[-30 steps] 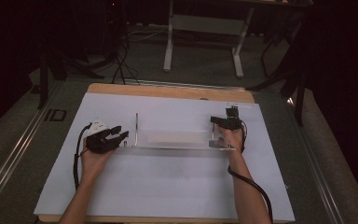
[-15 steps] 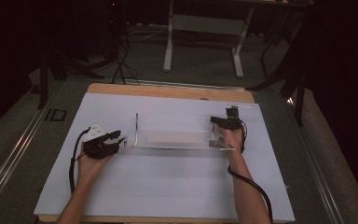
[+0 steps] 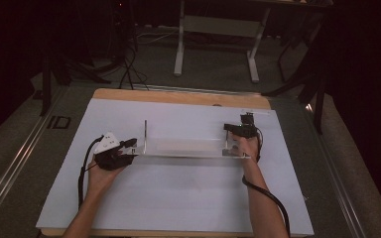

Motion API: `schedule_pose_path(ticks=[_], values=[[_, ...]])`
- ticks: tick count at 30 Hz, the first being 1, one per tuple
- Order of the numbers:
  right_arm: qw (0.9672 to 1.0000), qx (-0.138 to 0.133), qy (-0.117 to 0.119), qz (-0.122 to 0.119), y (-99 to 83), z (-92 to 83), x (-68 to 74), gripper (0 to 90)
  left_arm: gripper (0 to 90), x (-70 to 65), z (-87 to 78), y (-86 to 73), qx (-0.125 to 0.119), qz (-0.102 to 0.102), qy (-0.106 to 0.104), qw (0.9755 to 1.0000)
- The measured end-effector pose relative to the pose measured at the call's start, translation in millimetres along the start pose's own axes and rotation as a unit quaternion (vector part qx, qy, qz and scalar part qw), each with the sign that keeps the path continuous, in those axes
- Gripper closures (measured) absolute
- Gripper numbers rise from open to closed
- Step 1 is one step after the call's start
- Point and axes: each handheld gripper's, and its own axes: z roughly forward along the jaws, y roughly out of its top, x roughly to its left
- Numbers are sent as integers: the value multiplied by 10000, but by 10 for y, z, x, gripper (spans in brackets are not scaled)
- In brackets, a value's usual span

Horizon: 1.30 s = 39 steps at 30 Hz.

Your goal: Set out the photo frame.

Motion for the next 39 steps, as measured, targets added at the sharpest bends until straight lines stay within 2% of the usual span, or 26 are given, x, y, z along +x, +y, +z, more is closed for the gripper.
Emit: schedule_pose_path(ticks=[5,8,16,27,33,39], values=[[10000,34,3,10,10,6,-6,855,488,-8,23,16,-87,38,19,10000],[10000,76,8,10,19,9,-6,855,457,-10,55,50,-27,52,-2,10000],[9997,222,10,53,59,24,-11,855,457,-10,96,88,-118,94,8,9999],[9996,299,20,15,85,50,-28,840,469,49,122,104,-318,-127,-14,9994],[9995,278,-28,-116,54,36,-46,750,470,61,124,124,-271,-149,-36,9995],[9994,92,-8,-345,29,-53,-65,667,479,83,133,149,-270,-183,-28,9995]])
